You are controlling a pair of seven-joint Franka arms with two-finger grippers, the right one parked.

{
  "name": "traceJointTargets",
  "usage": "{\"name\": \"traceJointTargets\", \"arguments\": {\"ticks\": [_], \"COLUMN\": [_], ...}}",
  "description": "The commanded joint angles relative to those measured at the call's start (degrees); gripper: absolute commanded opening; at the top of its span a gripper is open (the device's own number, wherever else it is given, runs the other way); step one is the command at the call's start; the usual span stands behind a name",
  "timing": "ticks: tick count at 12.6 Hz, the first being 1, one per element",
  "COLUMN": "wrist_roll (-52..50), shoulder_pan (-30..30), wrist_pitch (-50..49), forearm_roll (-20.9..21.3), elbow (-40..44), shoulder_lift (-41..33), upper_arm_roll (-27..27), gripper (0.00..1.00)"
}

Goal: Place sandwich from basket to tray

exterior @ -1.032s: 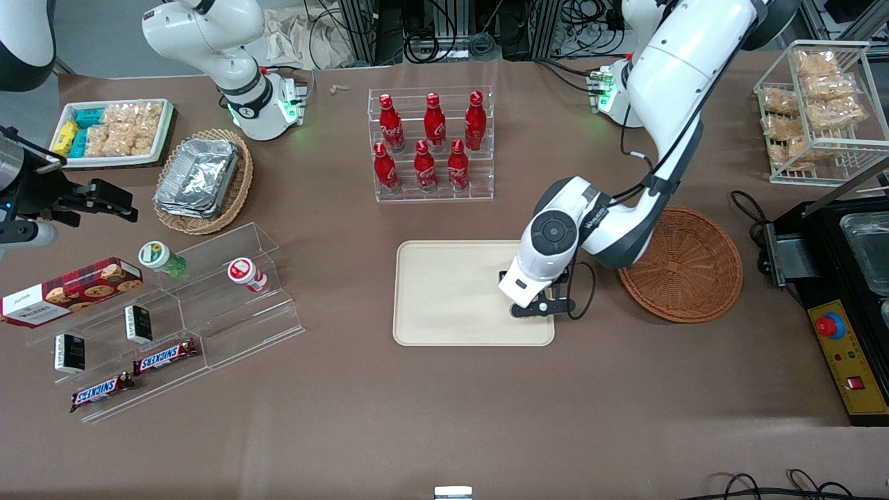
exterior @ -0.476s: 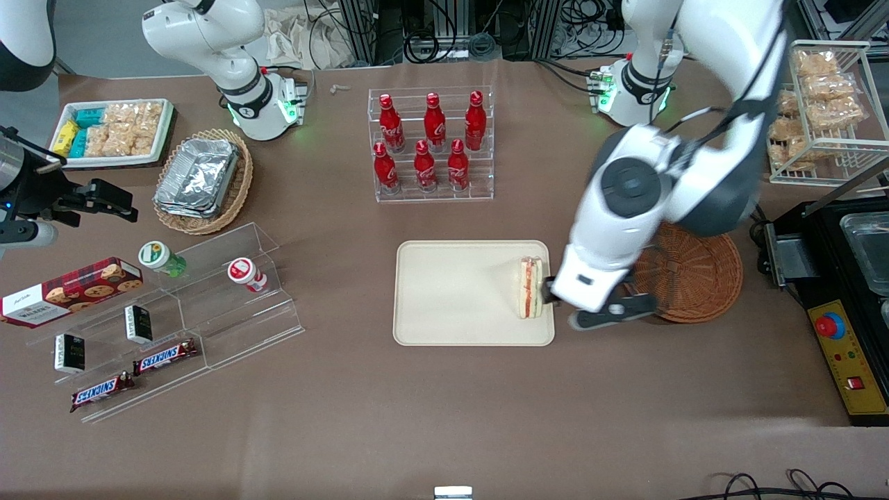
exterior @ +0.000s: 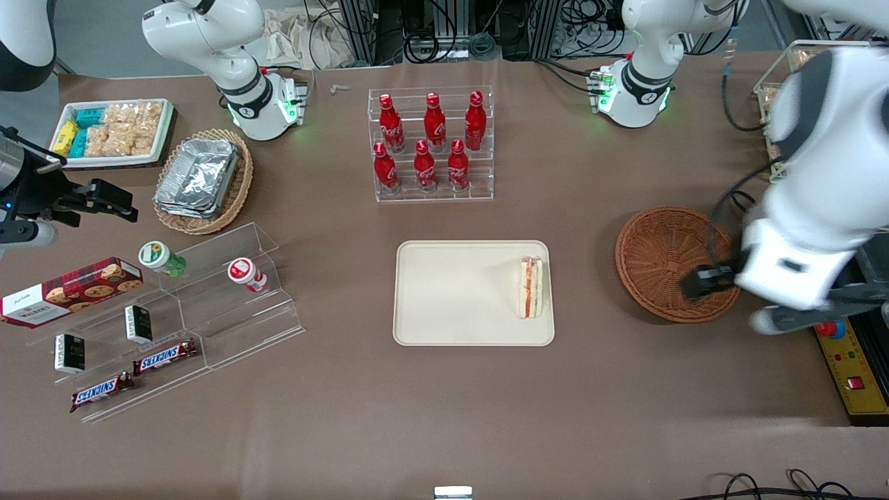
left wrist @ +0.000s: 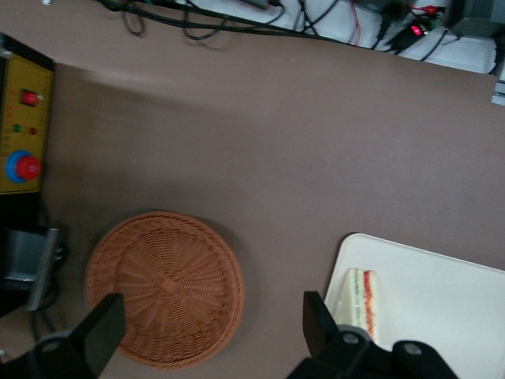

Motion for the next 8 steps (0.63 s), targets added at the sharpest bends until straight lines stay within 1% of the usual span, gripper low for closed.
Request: {"name": "traceJointTargets", "arguments": {"ticks": [1, 2, 3, 5, 6, 7, 8], "wrist_roll": [9.7, 13.58, 15.62, 19.3, 22.11, 22.49, 22.23], "shoulder_pan": [6.95, 9.42, 11.96, 18.11, 18.75, 17.8, 14.57], "wrist_pitch": [-5.37, -6.17, -6.27, -3.47, -1.8, 0.13, 3.71], "forearm_roll": [-1.6, -2.65, -4.84, -10.8, -11.36, -11.45, -11.54], "elbow": [-0.05, -0.4, -1.62, -6.7, -10.04, -14.59, -20.3], "shoulder_lift": [-3.86, -4.83, -5.97, -8.87, -10.54, -13.25, -16.59], "upper_arm_roll": [-0.68, -0.59, -0.5, -0.59, -0.5, 0.63, 3.34], "gripper": [1.0, 1.0, 1.0, 1.0, 1.0, 1.0, 1.0]}}
